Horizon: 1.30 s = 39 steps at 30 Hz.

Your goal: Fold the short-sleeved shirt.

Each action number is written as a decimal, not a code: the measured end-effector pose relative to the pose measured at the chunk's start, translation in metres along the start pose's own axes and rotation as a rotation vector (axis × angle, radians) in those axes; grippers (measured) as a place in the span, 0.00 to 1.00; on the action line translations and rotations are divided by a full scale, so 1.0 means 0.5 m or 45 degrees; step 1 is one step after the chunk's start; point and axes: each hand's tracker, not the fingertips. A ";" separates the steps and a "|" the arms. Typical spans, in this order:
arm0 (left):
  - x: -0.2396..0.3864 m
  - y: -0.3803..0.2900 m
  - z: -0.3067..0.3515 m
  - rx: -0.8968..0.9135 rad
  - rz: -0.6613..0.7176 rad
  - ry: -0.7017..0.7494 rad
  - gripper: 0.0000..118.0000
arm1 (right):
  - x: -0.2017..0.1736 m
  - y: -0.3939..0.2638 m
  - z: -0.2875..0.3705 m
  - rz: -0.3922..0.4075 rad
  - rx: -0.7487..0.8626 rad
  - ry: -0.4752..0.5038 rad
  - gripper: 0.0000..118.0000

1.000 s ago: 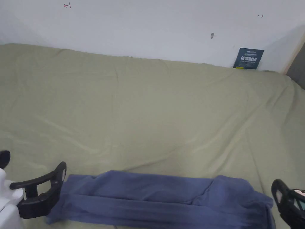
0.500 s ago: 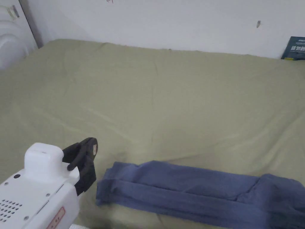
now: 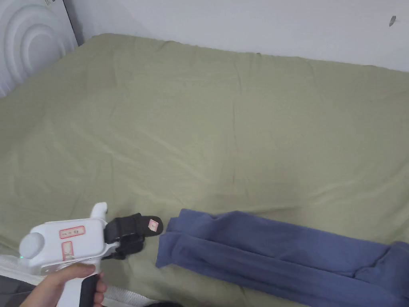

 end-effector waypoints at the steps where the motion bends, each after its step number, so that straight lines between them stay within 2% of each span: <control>1: -0.016 0.003 -0.029 -0.055 -0.003 -0.001 0.99 | -0.004 0.002 -0.004 -0.013 -0.010 -0.001 0.01; 2: -0.030 0.005 -0.052 -0.097 0.005 0.006 0.99 | -0.009 0.004 -0.007 -0.019 -0.019 -0.005 0.01; 5: -0.051 0.011 -0.085 -0.019 0.001 -0.348 0.99 | -0.026 0.015 -0.012 -0.008 -0.031 -0.022 0.01; 6: -0.094 0.042 -0.097 -0.044 0.043 -0.364 0.99 | -0.032 0.018 -0.013 -0.007 -0.035 -0.016 0.01; 9: -0.094 0.063 -0.136 -0.085 0.051 -0.420 0.96 | -0.053 0.032 -0.024 -0.003 -0.043 -0.003 0.01; 10: -0.075 0.063 -0.152 -0.112 0.014 -0.368 0.87 | -0.060 0.034 -0.027 -0.001 -0.044 0.000 0.01; 11: -0.067 0.065 -0.159 -0.139 -0.041 -0.308 0.38 | -0.038 0.021 -0.028 -0.013 -0.040 0.008 0.01; 12: -0.060 0.068 -0.174 -0.174 -0.083 -0.165 0.00 | -0.034 0.019 -0.030 -0.022 -0.038 0.015 0.01; 13: -0.060 0.066 -0.215 -0.250 -0.085 0.106 0.00 | -0.037 0.021 -0.034 -0.030 -0.039 0.019 0.01; 14: -0.079 0.062 -0.223 -0.247 -0.042 0.135 0.00 | -0.039 0.023 -0.038 -0.037 -0.043 0.026 0.01; 16: -0.034 0.078 -0.215 -0.177 -0.036 -0.076 0.00 | -0.050 0.027 -0.043 -0.044 -0.045 0.032 0.01; 17: -0.022 0.079 -0.225 -0.167 -0.067 0.082 0.00 | -0.051 0.028 -0.043 -0.046 -0.043 0.036 0.01; 19: -0.008 0.056 -0.192 -0.177 -0.111 0.160 0.00 | -0.051 0.030 -0.042 -0.048 -0.038 0.048 0.01; 20: 0.011 0.057 -0.181 -0.121 -0.147 0.256 0.00 | -0.052 0.031 -0.043 -0.044 -0.038 0.050 0.01; 22: 0.048 0.065 -0.160 -0.055 -0.199 0.335 0.00 | -0.054 0.031 -0.043 -0.034 -0.033 0.057 0.01; 23: 0.072 0.068 -0.149 -0.002 -0.278 0.491 0.00 | -0.052 0.032 -0.041 -0.035 -0.026 0.061 0.01; 29: 0.164 0.106 -0.067 0.188 -0.532 1.060 0.00 | -0.039 0.036 -0.029 -0.062 -0.003 0.080 0.01; 31: 0.169 0.134 -0.027 0.192 -0.498 1.098 0.00 | -0.021 0.032 -0.020 -0.045 0.016 0.079 0.01; 34: 0.234 0.107 -0.015 0.212 -0.507 1.025 0.00 | -0.008 0.030 -0.012 -0.046 0.033 0.092 0.01; 36: 0.301 0.063 -0.038 0.230 -0.556 0.878 0.00 | -0.005 0.027 -0.006 -0.048 0.045 0.095 0.01; 39: 0.374 -0.009 -0.113 0.169 -0.507 0.688 0.00 | 0.001 0.020 0.003 -0.057 0.060 0.101 0.01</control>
